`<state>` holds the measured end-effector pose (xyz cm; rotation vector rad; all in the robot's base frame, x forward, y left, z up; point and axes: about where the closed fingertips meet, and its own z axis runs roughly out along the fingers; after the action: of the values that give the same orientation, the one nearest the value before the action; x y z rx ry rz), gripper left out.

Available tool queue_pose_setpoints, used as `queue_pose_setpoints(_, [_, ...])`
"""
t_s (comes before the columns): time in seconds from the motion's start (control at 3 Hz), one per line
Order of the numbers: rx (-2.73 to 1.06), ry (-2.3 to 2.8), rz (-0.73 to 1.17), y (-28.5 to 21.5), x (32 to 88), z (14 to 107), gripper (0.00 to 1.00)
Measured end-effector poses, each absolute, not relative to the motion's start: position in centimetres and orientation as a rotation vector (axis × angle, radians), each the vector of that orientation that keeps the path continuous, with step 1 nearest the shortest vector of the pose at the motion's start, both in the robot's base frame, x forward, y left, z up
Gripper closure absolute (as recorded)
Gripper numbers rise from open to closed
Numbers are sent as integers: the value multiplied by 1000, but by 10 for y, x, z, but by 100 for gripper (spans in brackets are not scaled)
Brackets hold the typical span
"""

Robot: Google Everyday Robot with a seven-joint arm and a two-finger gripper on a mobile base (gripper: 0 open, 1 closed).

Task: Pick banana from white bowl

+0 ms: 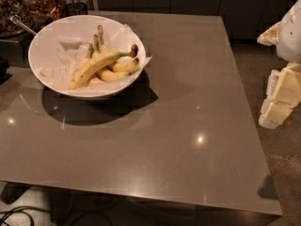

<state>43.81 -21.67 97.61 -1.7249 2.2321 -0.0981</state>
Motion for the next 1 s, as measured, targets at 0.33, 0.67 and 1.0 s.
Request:
queue_pose_setpoints(0.33, [-1725,2230,-101,-216,438,977,0])
queue_pose_setpoints(0.67, [-1827,2215,-131,-195,443,980,0])
queue_pose_setpoints(1.0, [-1989,2181,-175,-162,456,979,0])
